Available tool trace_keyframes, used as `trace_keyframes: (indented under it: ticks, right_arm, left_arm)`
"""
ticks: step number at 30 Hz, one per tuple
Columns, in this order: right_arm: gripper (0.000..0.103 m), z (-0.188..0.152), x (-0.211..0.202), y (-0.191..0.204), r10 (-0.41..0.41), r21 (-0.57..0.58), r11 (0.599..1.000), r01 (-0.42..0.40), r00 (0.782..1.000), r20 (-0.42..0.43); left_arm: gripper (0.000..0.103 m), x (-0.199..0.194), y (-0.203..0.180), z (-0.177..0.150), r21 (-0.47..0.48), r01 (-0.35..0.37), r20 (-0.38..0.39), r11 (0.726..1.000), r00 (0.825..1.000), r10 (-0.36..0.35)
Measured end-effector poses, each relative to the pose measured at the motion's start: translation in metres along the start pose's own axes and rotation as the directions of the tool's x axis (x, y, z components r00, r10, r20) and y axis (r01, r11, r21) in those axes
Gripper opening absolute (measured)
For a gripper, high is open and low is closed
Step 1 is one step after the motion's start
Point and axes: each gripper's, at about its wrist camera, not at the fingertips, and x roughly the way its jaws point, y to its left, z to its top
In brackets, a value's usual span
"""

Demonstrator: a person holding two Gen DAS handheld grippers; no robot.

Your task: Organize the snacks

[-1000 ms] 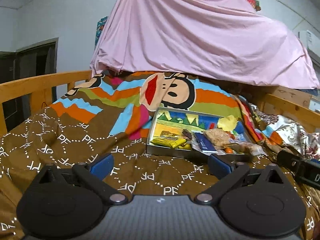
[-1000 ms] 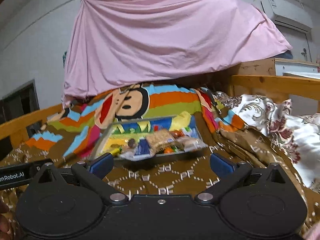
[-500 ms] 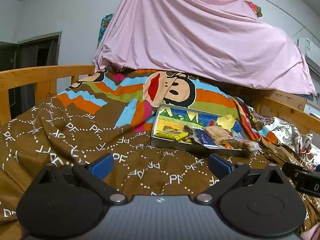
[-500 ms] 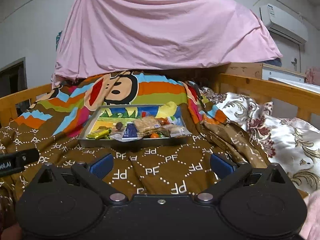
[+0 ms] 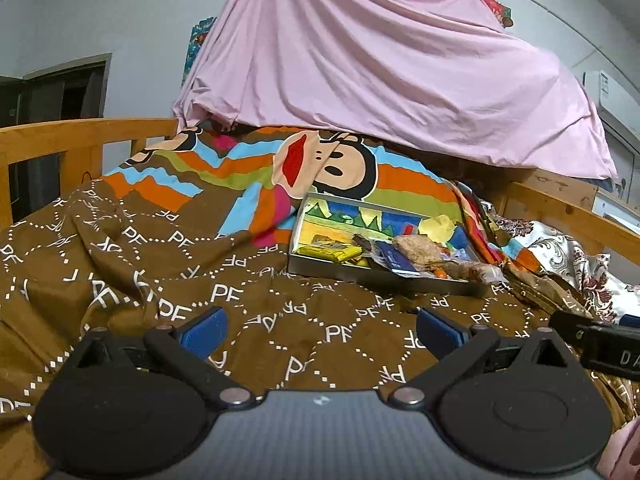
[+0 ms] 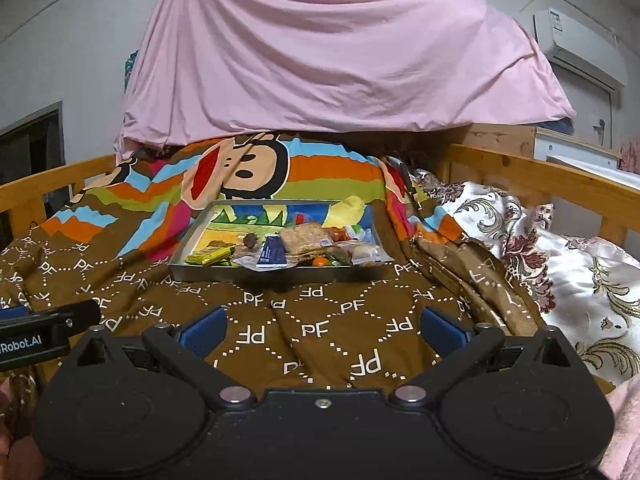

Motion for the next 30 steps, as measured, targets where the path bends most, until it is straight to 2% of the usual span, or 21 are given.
trace_keyframes:
  ticks: [30]
  right_arm:
    - [0.102,-0.0008,0.0,-0.0049,0.0,0.02,1.0,0.0,1.0,0.007]
  left_arm:
    - [0.102,0.0028,-0.0047,-0.0017,0.019,-0.006,-0.006,1.0,1.0,0.006]
